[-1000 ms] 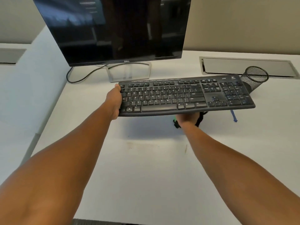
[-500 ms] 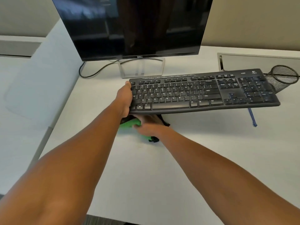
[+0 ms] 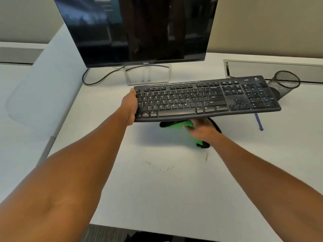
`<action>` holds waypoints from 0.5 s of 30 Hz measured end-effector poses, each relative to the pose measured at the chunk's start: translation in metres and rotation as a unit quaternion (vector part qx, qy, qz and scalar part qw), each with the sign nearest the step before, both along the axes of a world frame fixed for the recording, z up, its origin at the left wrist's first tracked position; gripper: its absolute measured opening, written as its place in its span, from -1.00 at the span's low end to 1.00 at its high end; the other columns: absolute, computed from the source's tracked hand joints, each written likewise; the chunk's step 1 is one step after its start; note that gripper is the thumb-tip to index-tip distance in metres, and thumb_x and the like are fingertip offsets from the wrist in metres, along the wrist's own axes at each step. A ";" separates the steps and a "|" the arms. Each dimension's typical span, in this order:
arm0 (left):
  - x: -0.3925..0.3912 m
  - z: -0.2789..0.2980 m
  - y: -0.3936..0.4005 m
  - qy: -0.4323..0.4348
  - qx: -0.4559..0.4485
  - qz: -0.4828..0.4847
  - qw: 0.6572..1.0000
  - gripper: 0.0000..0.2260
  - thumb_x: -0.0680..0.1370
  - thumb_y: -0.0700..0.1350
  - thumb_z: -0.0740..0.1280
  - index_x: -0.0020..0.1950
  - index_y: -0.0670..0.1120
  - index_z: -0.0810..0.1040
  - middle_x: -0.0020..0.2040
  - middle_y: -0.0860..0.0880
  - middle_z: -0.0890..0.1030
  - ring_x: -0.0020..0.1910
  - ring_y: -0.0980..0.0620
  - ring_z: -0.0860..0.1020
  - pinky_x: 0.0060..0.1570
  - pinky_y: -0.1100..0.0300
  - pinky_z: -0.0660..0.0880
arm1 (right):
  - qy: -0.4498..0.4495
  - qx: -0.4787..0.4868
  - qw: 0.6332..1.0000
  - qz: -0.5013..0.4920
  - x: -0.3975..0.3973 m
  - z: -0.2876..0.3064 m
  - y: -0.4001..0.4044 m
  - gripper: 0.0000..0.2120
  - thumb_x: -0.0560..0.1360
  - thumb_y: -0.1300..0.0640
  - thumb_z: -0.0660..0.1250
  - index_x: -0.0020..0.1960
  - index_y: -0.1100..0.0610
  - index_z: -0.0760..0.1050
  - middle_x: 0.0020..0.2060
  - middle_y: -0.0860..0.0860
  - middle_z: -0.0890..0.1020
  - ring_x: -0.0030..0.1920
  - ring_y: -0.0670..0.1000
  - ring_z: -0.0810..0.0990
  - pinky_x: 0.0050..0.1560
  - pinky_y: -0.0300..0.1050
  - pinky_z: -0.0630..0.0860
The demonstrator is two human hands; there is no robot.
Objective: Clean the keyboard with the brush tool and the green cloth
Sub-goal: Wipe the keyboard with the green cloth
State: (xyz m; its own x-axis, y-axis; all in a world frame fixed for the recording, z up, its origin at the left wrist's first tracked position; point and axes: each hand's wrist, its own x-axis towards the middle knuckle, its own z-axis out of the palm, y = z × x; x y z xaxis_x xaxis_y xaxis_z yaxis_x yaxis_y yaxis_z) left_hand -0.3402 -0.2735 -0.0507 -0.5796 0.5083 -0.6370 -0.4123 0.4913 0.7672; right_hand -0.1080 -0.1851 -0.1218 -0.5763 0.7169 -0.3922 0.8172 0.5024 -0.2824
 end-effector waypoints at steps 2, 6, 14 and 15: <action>0.003 -0.003 -0.002 -0.005 -0.002 -0.004 1.000 -0.64 0.72 0.11 0.01 0.08 0.03 0.56 -0.09 -0.03 0.73 -0.24 -0.01 0.73 -0.24 0.07 0.67 | 0.036 0.000 0.999 -0.027 0.006 -0.013 -0.007 -0.51 0.60 -0.12 0.19 0.47 0.05 0.32 0.43 0.06 0.41 0.44 0.10 0.33 0.46 -0.06 0.24; 0.010 -0.014 -0.004 -0.012 0.004 -0.013 1.000 -0.62 0.72 0.13 0.00 0.03 0.04 0.57 -0.01 -0.03 0.72 -0.14 -0.03 0.72 -0.05 -0.01 0.67 | 0.229 -0.053 0.967 0.098 -0.004 -0.031 -0.067 -0.46 0.47 0.16 0.38 0.44 -0.04 0.41 0.42 -0.06 0.43 0.44 0.00 0.35 0.49 -0.10 0.23; 0.022 -0.022 -0.005 -0.012 0.009 -0.042 0.999 -0.61 0.72 0.14 0.00 0.02 0.03 0.56 -0.03 -0.02 0.70 -0.10 -0.03 0.70 -0.05 0.00 0.66 | 0.248 -0.021 0.961 0.125 0.030 -0.007 -0.079 -0.40 0.44 0.25 0.37 0.42 -0.10 0.41 0.20 -0.05 0.60 0.12 -0.14 0.54 0.25 -0.25 0.39; 0.023 -0.022 -0.006 -0.011 0.011 -0.044 0.999 -0.61 0.72 0.14 -0.01 0.02 0.03 0.56 -0.04 -0.02 0.70 -0.11 -0.03 0.70 -0.06 0.01 0.66 | 0.211 0.013 0.974 0.086 0.044 -0.001 -0.065 -0.44 0.48 0.21 0.35 0.43 -0.11 0.39 0.02 -0.04 0.65 -0.11 -0.18 0.55 0.06 -0.27 0.44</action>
